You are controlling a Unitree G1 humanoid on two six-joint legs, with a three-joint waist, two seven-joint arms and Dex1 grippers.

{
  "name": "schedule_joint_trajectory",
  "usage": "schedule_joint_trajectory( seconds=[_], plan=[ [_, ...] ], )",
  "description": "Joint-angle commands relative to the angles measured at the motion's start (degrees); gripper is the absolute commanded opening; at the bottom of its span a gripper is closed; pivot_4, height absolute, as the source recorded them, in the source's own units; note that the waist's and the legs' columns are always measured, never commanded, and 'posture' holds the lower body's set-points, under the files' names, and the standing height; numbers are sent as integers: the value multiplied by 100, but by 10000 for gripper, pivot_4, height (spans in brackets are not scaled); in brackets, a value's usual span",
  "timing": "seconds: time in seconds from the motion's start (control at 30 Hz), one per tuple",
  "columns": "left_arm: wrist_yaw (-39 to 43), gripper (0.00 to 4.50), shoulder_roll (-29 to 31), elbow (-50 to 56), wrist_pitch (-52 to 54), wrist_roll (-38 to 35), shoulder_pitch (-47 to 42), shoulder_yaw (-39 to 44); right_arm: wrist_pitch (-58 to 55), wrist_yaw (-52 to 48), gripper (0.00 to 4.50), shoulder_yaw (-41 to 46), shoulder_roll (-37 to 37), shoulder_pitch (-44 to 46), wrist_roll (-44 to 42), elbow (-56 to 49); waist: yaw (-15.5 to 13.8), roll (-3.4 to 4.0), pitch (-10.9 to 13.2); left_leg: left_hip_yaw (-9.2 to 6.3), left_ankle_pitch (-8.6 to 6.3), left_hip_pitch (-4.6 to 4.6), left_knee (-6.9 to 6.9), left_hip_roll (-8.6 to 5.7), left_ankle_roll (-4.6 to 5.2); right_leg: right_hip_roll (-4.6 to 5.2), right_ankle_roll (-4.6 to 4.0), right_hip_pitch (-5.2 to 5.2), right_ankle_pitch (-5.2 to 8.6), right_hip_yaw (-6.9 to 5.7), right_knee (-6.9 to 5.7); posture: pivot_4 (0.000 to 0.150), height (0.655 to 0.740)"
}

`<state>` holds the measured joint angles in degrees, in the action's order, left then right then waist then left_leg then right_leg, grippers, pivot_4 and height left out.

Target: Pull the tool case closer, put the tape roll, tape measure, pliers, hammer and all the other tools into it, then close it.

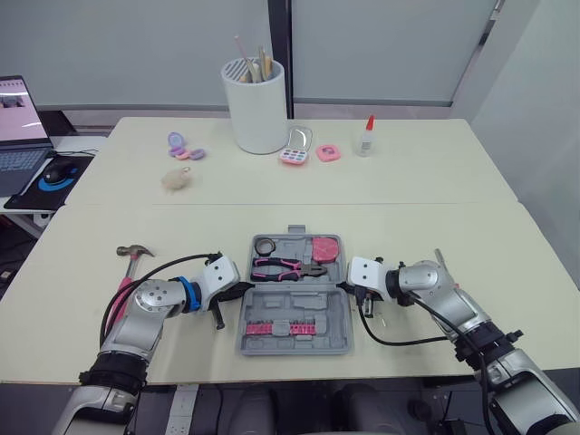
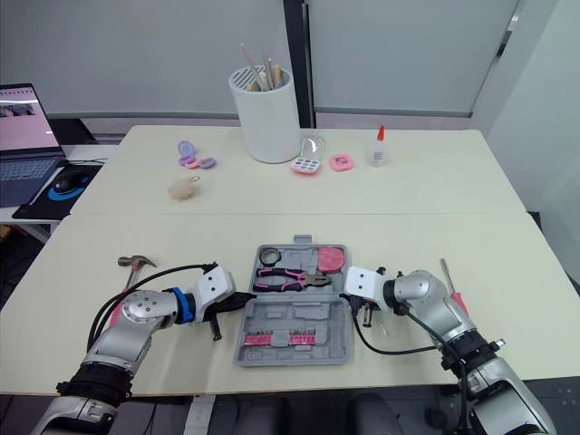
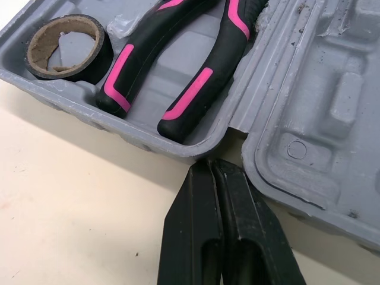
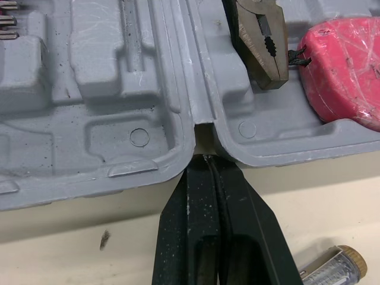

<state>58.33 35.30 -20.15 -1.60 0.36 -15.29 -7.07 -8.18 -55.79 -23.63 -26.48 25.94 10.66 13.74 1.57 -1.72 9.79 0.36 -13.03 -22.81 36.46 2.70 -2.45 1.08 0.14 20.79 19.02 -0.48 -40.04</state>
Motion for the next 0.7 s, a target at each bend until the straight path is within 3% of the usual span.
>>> schedule_joint_trajectory(
  seconds=[0.03,0.4,0.5,0.7],
  plan=[
    [67,570,-52,162,-49,-28,25,-148,9,-31,0,-40,94,87,-48,-161,0,0,0,0,0,0,0,0,0,0,0,0,0,1,0,1500,7376],
    [188,570,413,127,-72,-198,193,141,-632,-199,0,298,-448,-138,-247,-964,10,0,1,5,-1,-16,-2,2,0,0,0,20,0,4,3,1500,7376],
    [447,570,633,310,38,-603,402,416,-790,-236,0,592,-667,-354,-509,-1546,25,-1,2,9,-1,-20,-3,3,0,1,0,28,0,7,3,1500,7376],
    [644,570,1173,904,474,-1756,1091,1720,-1310,-83,0,1701,-1204,-1164,-1206,-2951,8,0,10,7,-1,-23,-15,6,-1,3,0,36,1,4,6,1500,7376]
  ],
)
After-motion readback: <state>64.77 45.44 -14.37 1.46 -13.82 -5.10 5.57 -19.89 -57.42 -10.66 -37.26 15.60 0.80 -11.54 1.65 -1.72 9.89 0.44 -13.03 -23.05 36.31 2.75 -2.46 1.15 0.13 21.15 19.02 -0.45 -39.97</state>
